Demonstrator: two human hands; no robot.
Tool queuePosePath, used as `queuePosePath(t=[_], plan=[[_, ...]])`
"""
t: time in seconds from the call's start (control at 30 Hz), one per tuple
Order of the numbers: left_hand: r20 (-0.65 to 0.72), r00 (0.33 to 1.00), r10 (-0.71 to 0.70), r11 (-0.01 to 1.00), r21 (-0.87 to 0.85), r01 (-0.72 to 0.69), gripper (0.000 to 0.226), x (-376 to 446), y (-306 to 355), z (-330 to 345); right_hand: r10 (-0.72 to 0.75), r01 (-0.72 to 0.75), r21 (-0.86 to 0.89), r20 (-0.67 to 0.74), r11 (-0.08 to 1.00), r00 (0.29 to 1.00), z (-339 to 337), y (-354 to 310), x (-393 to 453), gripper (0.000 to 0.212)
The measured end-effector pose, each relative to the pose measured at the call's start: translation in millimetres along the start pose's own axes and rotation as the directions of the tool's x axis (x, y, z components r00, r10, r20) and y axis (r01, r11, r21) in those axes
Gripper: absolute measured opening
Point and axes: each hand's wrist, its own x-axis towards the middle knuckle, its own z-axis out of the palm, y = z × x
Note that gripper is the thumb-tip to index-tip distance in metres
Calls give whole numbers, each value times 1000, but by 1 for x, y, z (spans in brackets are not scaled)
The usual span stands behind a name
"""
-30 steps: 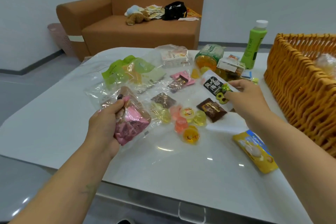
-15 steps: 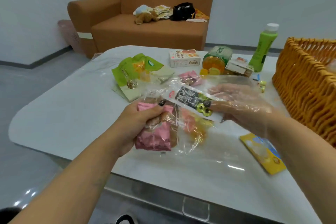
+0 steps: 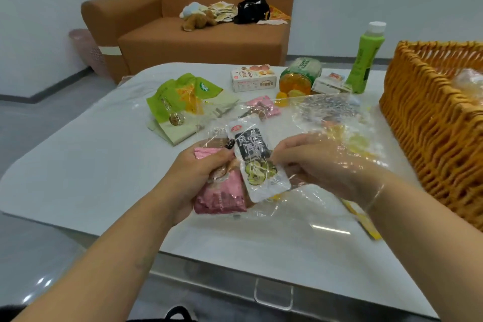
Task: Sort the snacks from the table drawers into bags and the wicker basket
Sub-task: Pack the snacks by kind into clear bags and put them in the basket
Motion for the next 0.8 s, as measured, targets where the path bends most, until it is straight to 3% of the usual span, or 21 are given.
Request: queuePosePath(t=[0.1, 0.27, 0.47, 0.57, 0.8], plan=[[19, 1000, 1, 1000, 8, -1, 37, -1, -1, 0, 23, -17, -131, 39, 991, 999, -2, 0, -2, 37], [63, 998, -8, 999, -43, 10, 35, 1, 1, -2, 21, -32, -128, -90, 991, 996, -10, 1, 1, 23], [123, 991, -55, 998, -30, 59, 43, -1, -2, 4, 41, -31, -103, 89, 994, 995, 5, 3, -6, 29], [131, 989, -62, 998, -9, 64, 38, -5, -3, 6, 62, -37, -184, 133, 982, 989, 11, 5, -6, 29], [140, 988, -62, 997, 47, 56, 44, -6, -4, 7, -44, 41, -171, -17, 984, 999, 5, 7, -2, 29]])
